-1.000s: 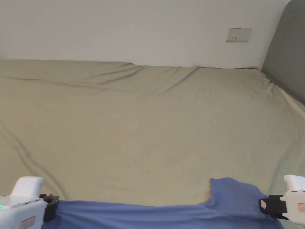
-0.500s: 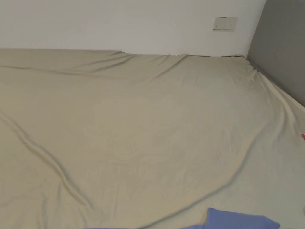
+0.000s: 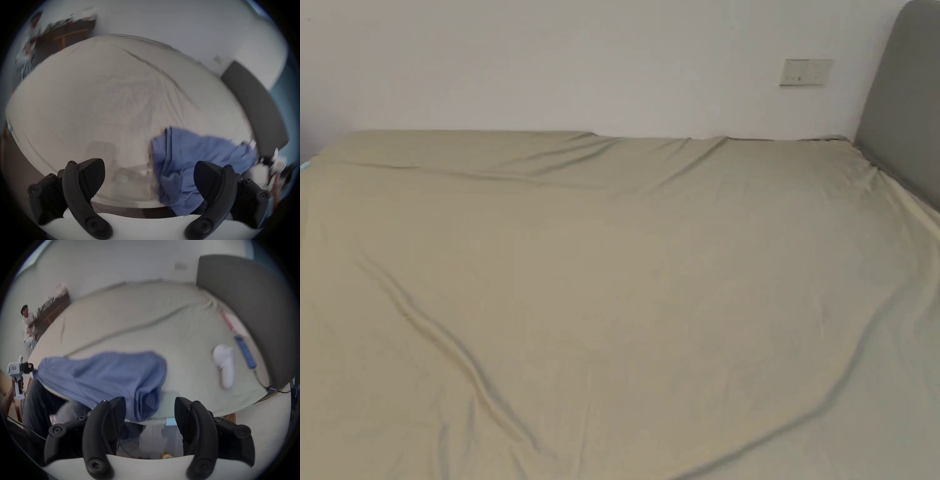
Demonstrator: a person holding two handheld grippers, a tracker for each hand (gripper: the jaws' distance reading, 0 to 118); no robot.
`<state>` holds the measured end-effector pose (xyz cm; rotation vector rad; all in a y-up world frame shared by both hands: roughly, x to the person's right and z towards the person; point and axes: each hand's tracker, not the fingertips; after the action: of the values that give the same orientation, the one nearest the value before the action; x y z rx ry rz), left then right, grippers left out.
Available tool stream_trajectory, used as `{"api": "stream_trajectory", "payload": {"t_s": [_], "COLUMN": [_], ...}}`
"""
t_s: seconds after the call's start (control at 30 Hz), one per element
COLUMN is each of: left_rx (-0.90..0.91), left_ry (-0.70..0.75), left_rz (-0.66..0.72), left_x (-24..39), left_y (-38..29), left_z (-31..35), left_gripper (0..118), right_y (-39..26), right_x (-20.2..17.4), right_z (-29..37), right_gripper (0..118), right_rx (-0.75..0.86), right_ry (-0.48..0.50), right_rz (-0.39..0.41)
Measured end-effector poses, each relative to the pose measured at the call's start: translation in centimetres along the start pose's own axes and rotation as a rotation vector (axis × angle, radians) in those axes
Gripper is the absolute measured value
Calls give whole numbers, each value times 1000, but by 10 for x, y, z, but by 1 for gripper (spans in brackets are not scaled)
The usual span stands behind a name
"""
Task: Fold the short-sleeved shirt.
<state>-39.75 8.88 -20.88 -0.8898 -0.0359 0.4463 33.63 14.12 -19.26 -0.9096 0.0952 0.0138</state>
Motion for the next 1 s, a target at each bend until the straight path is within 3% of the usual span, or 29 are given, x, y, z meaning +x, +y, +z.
{"api": "stream_trajectory", "payload": {"t_s": [0.1,0.17,0.2,0.23,0.27,0.3,0.33,0.4,0.43,0.47,0.5,0.53,0.57,0.6,0.63,0.73,0.8,0.87,1.0], "left_rx": [-28,-204,-270,-309,-237,-225,-303,-258,-270,-271,-271,-304,-301,-330,-286,-200,-193,-171,-127], "left_ry": [-267,-483,-509,-495,-612,-691,-681,-762,-772,-744,-724,-581,-434,-412,-604,-578,-592,-509,-429], "left_rz": [266,392,404,419,425,429,448,523,512,500,474,381,252,219,336,441,400,321,330], "left_x": [-41,-56,-58,-57,-55,-53,-50,-48,-41,-34,-31,-25,-17,-33,-43,-65,-76,-51,-85], "left_y": [18,21,21,16,17,21,20,18,19,17,17,16,14,15,15,26,37,50,76], "left_z": [-14,-49,-64,-78,-80,-87,-103,-117,-119,-116,-116,-118,-120,-120,-116,-101,-89,-60,-33], "left_gripper": [116,115,115,115,115,115,115,115,113,100,60,5,5,5,5,5,5,5,5], "right_y": [16,28,32,37,39,42,42,40,39,38,36,34,33,32,33,34,35,38,41], "right_x": [-4,-11,-14,-19,-24,-31,-36,-48,-56,-64,-71,-78,-86,-92,-98,-109,-112,-117,-117], "right_z": [46,70,77,82,85,87,87,87,85,83,82,82,81,81,80,79,81,86,92], "right_gripper": [79,78,73,54,34,26,26,25,13,11,11,11,11,11,11,11,11,11,11], "right_rx": [219,345,384,397,402,403,401,412,411,404,408,412,417,422,428,402,405,412,431], "right_ry": [28,78,110,144,166,171,179,206,215,222,243,256,260,261,257,236,232,230,230], "right_rz": [-96,-165,-194,-223,-237,-242,-242,-254,-265,-280,-294,-298,-292,-284,-264,-226,-209,-200,-212]}}
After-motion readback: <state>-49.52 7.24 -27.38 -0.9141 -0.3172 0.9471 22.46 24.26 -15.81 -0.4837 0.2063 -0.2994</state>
